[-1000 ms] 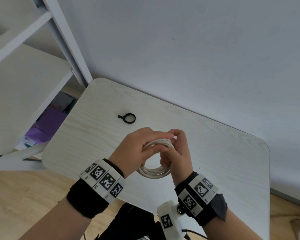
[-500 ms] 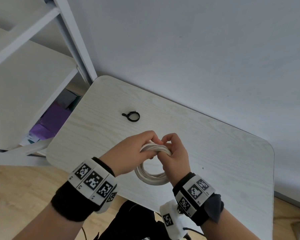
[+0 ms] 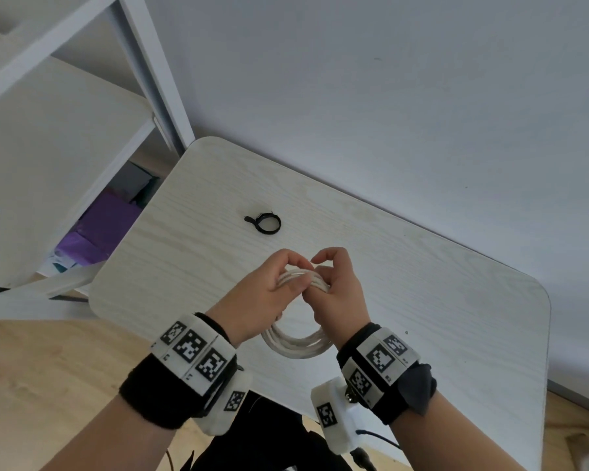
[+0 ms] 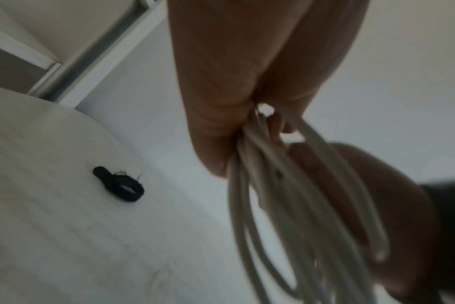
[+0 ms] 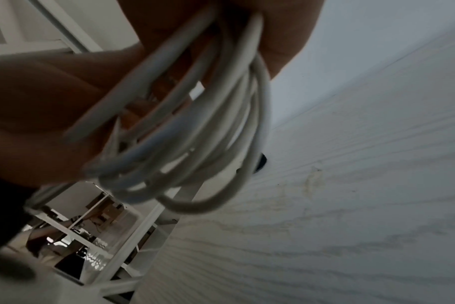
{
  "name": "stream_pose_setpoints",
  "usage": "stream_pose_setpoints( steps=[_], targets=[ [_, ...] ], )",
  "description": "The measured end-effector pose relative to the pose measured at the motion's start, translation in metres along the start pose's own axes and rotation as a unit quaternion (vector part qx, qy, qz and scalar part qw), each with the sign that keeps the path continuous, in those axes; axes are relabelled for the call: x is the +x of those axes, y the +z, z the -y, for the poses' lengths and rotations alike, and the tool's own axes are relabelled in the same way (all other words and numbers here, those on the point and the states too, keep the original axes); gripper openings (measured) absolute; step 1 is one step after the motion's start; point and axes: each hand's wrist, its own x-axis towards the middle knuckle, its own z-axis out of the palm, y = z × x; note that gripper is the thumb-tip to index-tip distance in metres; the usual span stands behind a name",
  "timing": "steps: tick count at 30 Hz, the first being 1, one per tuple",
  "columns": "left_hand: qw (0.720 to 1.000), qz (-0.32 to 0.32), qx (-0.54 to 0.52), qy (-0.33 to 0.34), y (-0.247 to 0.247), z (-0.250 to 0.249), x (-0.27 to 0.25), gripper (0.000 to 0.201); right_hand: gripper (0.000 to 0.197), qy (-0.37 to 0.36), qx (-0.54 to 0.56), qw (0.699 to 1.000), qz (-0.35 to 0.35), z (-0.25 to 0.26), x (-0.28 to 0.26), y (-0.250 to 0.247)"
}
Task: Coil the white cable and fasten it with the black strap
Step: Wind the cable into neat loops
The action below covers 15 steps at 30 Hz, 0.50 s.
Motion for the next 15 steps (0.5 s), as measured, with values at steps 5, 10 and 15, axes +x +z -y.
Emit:
stream_pose_setpoints(
  steps=[5, 10, 15],
  targets=[
    [0.988, -0.107, 0.075, 0.076, -0.002, 0.011, 0.008, 0.011, 0.039, 0.064, 0.104, 0.992, 0.036, 0.0, 0.016, 0.008],
    [0.975, -0.14, 0.109, 0.133, -0.015, 0.016, 0.012, 0.014, 0.05, 0.094, 0.213, 0.966, 0.108, -0.005, 0.03, 0.007],
    [0.97, -0.143, 0.125, 0.149, -0.025, 0.017, 0.014, 0.015, 0.049, 0.151, 0.3, 0.932, 0.135, -0.007, 0.034, 0.004]
  ],
)
